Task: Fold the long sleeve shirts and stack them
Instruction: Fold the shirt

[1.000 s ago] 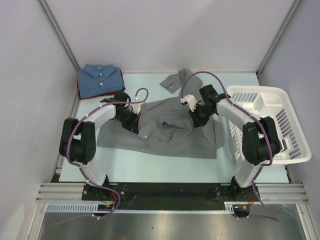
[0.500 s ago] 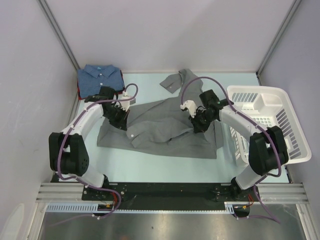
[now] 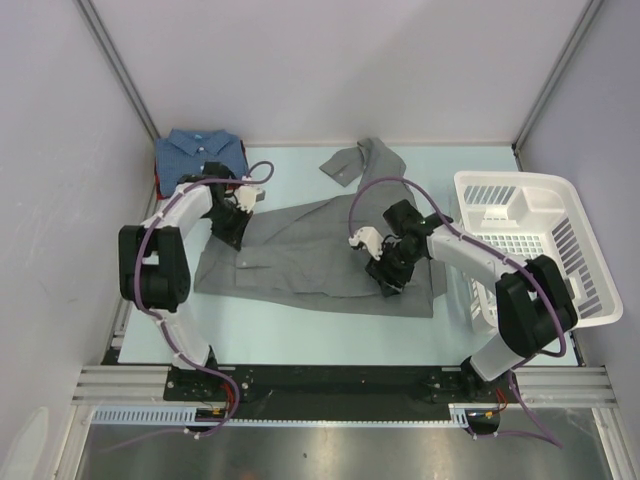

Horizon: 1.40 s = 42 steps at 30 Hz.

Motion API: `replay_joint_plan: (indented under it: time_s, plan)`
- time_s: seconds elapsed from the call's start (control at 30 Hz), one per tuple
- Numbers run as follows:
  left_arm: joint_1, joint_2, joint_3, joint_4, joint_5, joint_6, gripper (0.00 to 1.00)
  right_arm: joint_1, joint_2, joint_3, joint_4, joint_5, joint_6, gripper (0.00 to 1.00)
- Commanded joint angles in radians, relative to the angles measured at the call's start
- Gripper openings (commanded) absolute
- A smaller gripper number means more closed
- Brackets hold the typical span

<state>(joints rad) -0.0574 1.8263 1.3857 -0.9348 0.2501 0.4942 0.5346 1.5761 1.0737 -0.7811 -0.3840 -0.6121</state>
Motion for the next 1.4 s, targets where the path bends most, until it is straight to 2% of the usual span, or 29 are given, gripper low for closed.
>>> replay_joint_plan:
  time_s: [0.0,0.1,0.13,0.23,0.37,0.6,0.7,0.77,0.8,0.87,0.9,0.93,0.97,1.0,1.1,1.27,1.3,1.37]
  plan:
    - [0.028,-0.018,0.009,0.053,-0.061,0.017,0.15,-0.071,-0.050,0.087,-0.127,-0.090,-0.034,0.58]
    - [0.047,-0.065,-0.020,0.062,-0.016,0.044,0.27,-0.113,-0.056,0.123,-0.164,-0.121,-0.012,0.56]
    - [0.048,-0.080,-0.031,0.065,0.000,0.052,0.36,-0.116,-0.054,0.121,-0.155,-0.118,0.003,0.55]
    - [0.051,-0.153,-0.095,0.062,0.059,0.095,0.48,-0.111,-0.036,0.103,-0.124,-0.122,0.025,0.51]
    - [0.048,-0.219,-0.204,0.033,0.126,0.153,0.57,-0.094,-0.022,0.049,-0.063,-0.099,0.060,0.48]
    - [0.042,-0.161,-0.269,0.073,0.184,0.017,0.59,-0.082,0.010,-0.014,0.020,0.003,0.071,0.47]
    - [0.044,-0.110,-0.277,0.102,0.207,-0.035,0.52,-0.088,0.025,-0.037,0.052,0.054,0.077,0.43]
    - [0.041,-0.084,-0.275,0.126,0.216,-0.068,0.42,-0.094,0.024,-0.047,0.069,0.085,0.080,0.37]
    - [0.041,-0.078,-0.274,0.132,0.221,-0.071,0.39,-0.100,0.024,-0.050,0.083,0.092,0.083,0.29]
    - [0.037,-0.070,-0.261,0.151,0.221,-0.091,0.27,-0.110,0.021,-0.052,0.088,0.111,0.084,0.20]
    - [0.037,-0.065,-0.255,0.152,0.230,-0.094,0.19,-0.110,0.019,-0.057,0.091,0.118,0.084,0.09]
    - [0.036,-0.061,-0.248,0.156,0.232,-0.098,0.15,-0.114,0.019,-0.058,0.091,0.123,0.084,0.04]
    - [0.036,-0.052,-0.232,0.157,0.235,-0.109,0.10,-0.119,0.018,-0.063,0.095,0.134,0.084,0.00]
    - [0.036,-0.050,-0.226,0.159,0.245,-0.111,0.01,-0.120,0.016,-0.064,0.103,0.138,0.086,0.00]
    - [0.033,-0.061,-0.203,0.166,0.239,-0.115,0.00,-0.134,0.018,-0.072,0.105,0.158,0.084,0.00]
    - [0.036,-0.074,-0.211,0.162,0.144,-0.059,0.01,-0.154,0.027,-0.074,0.092,0.183,0.065,0.00]
    - [0.042,-0.097,-0.214,0.153,0.149,-0.036,0.14,-0.156,0.025,-0.067,0.080,0.181,0.061,0.00]
    - [0.054,-0.127,-0.235,0.137,0.097,0.035,0.31,-0.156,0.009,-0.055,0.047,0.172,0.055,0.00]
